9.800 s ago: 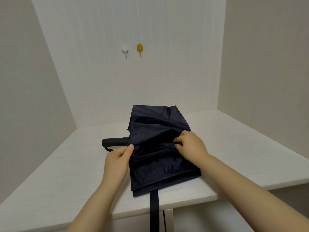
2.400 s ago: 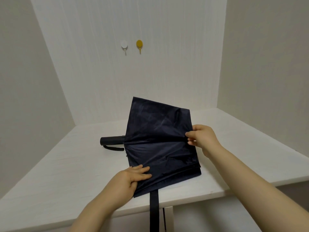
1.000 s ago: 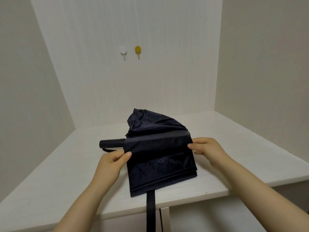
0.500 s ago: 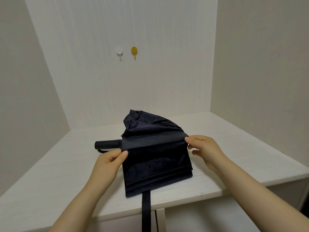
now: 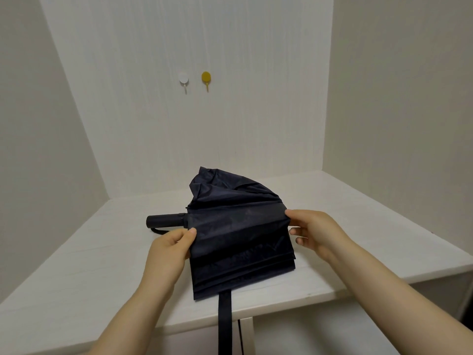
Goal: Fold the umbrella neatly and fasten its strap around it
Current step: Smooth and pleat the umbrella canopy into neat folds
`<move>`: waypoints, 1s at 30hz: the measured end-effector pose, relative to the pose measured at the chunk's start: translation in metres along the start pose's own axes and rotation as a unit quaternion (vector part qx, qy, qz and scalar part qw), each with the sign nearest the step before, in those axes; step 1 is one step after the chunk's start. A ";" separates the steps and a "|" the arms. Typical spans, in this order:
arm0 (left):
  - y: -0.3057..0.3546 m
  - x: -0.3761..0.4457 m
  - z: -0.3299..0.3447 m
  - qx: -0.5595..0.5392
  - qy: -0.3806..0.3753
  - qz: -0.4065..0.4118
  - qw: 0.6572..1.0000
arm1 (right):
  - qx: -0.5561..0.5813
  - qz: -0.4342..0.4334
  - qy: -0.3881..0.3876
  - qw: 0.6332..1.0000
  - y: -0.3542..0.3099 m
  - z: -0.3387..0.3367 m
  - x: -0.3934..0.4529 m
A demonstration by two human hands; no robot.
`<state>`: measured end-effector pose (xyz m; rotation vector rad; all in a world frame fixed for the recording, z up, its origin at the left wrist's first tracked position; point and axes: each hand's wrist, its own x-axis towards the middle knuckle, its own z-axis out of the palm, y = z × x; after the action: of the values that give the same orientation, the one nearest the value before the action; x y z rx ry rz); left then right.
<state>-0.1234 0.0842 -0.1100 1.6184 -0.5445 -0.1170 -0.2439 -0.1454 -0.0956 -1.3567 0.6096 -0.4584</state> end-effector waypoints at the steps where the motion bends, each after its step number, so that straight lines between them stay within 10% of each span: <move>1: 0.000 -0.001 0.000 -0.004 0.007 0.003 1.000 | 0.001 0.001 0.001 1.000 0.001 -0.001 -0.001; 15: 0.000 -0.012 -0.008 0.056 -0.041 -0.132 0.989 | -0.090 0.077 -0.025 0.993 0.015 -0.007 0.005; 30: -0.014 -0.015 -0.010 0.175 -0.005 -0.067 0.982 | -0.310 -0.014 -0.005 0.951 0.018 -0.006 0.003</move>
<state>-0.1286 0.0996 -0.1259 2.0000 -0.4816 -0.1349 -0.2462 -0.1483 -0.1141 -1.9649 0.7620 -0.2866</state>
